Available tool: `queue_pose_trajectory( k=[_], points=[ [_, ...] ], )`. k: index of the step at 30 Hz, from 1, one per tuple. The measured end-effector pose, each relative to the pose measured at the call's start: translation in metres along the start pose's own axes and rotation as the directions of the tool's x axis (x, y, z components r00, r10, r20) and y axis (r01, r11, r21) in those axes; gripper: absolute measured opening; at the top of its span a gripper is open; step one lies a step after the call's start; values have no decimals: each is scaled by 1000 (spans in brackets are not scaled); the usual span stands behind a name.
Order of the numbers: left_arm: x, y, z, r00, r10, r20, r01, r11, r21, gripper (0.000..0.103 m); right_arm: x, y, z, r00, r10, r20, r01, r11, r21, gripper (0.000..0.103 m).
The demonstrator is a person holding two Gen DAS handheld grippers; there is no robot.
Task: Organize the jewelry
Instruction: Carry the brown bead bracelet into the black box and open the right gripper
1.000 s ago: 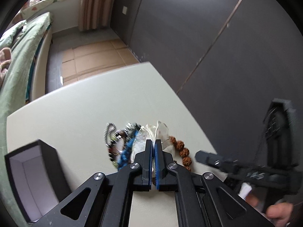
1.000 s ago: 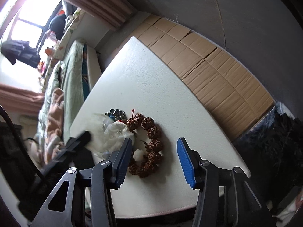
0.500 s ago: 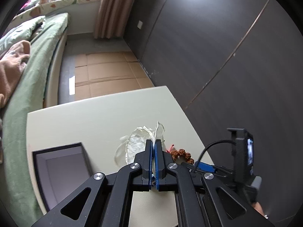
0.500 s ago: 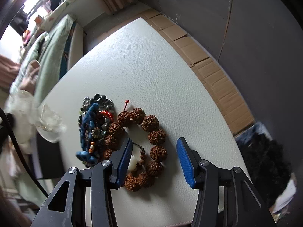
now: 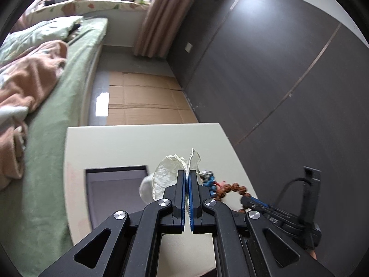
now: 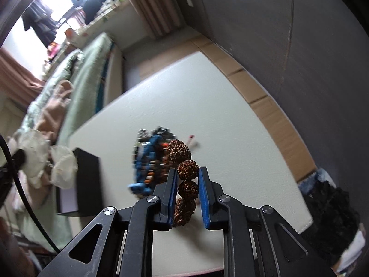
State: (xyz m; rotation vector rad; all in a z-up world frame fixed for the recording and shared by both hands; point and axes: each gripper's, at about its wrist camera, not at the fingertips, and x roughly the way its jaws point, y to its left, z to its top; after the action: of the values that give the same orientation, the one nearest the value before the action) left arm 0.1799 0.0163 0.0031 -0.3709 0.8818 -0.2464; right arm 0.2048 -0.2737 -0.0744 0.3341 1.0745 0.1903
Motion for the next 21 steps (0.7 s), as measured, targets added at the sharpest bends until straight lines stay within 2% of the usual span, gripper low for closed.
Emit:
queue_pose_trajectory(
  k=[6, 11, 13, 14, 15, 16, 18, 21],
  points=[
    [-7, 23, -2, 999, 33, 13, -32, 998, -48, 2, -22, 11, -11, 993, 80, 82, -80, 997, 0, 20],
    [-7, 31, -6, 999, 52, -1, -52, 997, -61, 2, -44, 31, -22, 976, 150, 157, -149, 989, -20, 20],
    [-5, 33, -8, 999, 45, -25, -46, 997, -62, 7, -51, 39, -24, 967, 179, 181, -175, 984, -39, 20],
    [-4, 34, -10, 998, 42, -40, -45, 996, -71, 11, -54, 43, -26, 962, 194, 191, -187, 981, -50, 20],
    [-4, 35, -12, 998, 45, -48, -49, 996, -80, 29, -56, 46, -27, 958, 208, 198, -200, 978, -61, 20],
    [-4, 38, -13, 997, 51, -53, -56, 994, -94, 57, -58, 50, -27, 954, 219, 204, -209, 976, -69, 20],
    [-11, 44, -15, 998, 62, -23, -64, 990, -122, 84, -62, 57, -30, 947, 241, 214, -227, 970, -89, 20],
    [-23, 52, -15, 997, 72, 6, -70, 987, -145, 85, -66, 70, -31, 937, 275, 214, -254, 959, -122, 20]
  ],
)
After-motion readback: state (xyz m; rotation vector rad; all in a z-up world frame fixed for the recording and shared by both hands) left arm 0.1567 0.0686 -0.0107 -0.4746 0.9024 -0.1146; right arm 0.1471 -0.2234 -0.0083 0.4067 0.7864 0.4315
